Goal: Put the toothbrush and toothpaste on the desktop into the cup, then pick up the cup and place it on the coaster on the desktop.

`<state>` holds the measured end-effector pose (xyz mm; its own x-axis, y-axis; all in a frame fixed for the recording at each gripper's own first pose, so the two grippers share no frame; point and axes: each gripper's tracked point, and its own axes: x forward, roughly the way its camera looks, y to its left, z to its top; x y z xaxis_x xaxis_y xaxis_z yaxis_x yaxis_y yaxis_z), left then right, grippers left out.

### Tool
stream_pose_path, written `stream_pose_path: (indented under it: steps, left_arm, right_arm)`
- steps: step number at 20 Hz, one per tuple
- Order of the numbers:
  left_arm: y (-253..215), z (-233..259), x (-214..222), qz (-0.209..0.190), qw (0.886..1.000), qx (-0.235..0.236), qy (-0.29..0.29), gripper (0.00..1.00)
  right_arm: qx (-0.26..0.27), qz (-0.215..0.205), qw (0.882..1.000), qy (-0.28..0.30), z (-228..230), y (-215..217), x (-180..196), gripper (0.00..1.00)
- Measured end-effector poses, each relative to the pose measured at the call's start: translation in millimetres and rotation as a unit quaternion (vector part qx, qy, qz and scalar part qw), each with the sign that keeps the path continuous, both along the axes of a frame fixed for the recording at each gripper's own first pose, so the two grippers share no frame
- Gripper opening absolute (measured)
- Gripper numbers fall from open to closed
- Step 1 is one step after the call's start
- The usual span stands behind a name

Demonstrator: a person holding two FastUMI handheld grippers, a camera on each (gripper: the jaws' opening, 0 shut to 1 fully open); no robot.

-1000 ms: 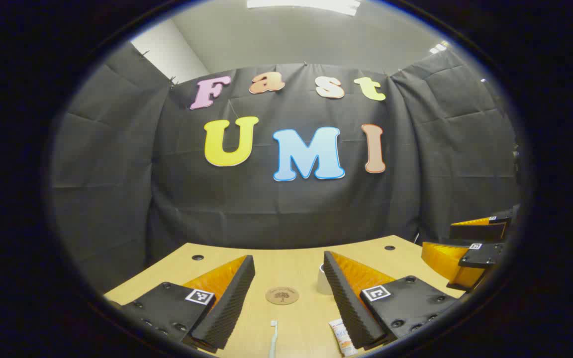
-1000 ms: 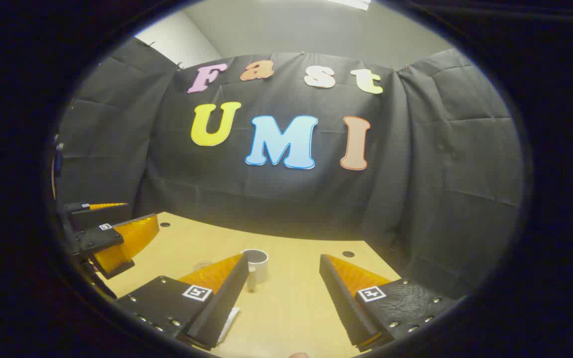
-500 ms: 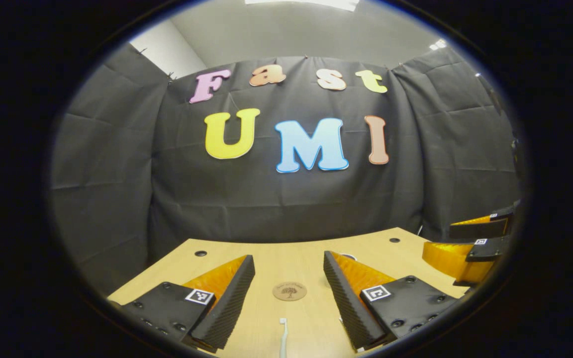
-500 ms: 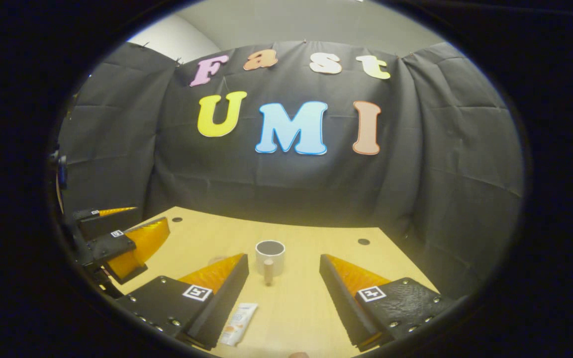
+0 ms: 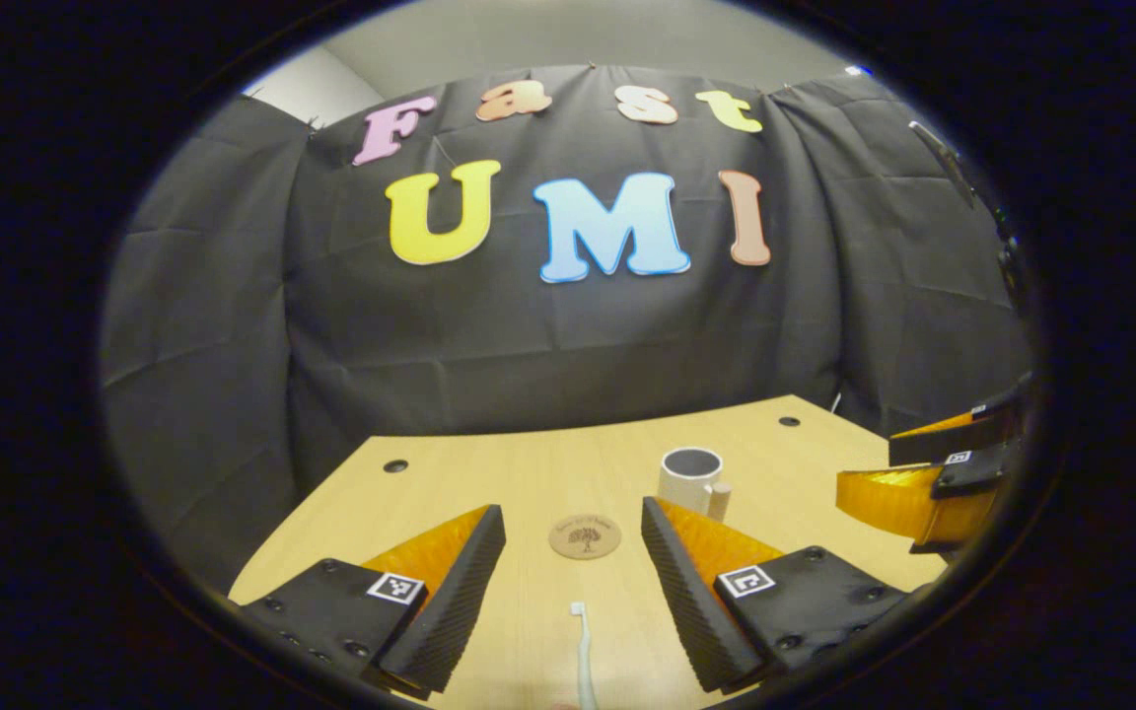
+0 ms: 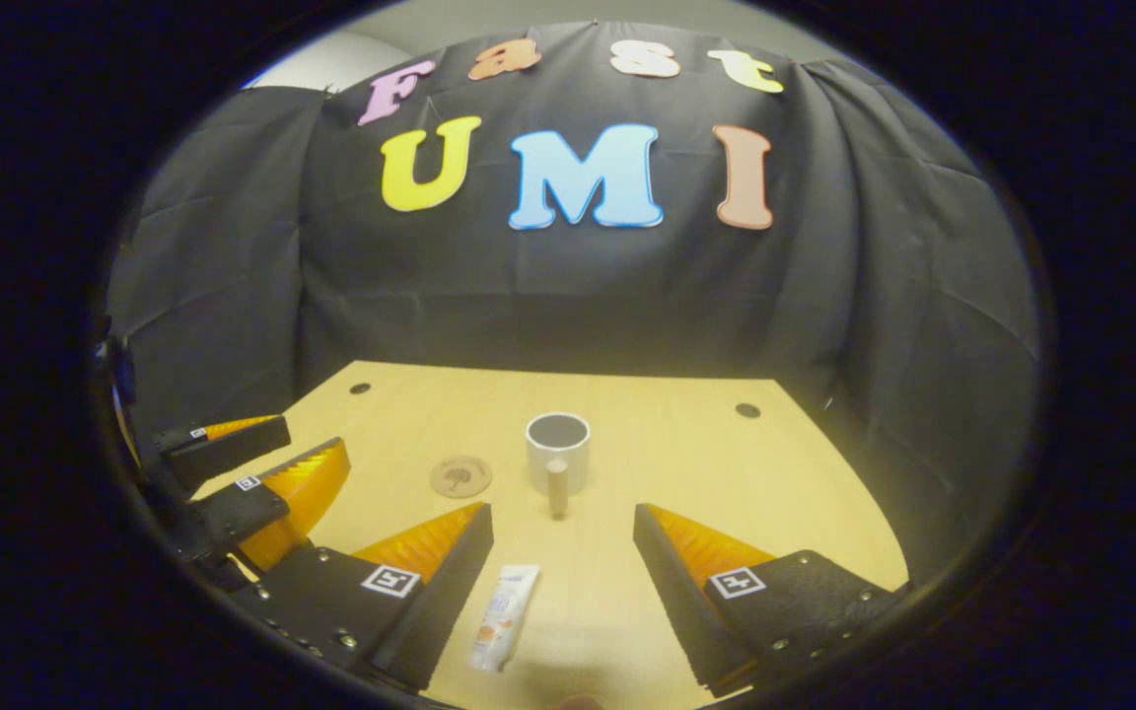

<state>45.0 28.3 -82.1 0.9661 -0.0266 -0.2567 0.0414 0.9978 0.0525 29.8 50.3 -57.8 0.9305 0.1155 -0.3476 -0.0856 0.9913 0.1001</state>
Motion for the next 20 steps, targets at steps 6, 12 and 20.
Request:
stream_pose_path:
  steps: [6, 12, 20]
  left_arm:
    - [-8.7, -74.4, 3.2, -0.02, 0.991, -0.006, 0.134, 0.93]
    - [6.5, -143.8, -11.9, -0.004, 0.959, -0.031, 0.281, 0.92]
    - [11.8, -204.8, -26.8, -0.012, 0.899, -0.038, 0.437, 0.94]
  right_arm:
    - [0.007, 0.032, 0.991, 0.127, -50.4, 22.6, 6.8, 0.92]
    - [0.01, 0.053, 0.977, 0.206, -83.2, 40.5, 10.4, 0.92]
    - [0.011, 0.054, 0.948, 0.312, -124.4, 47.0, 13.6, 0.92]
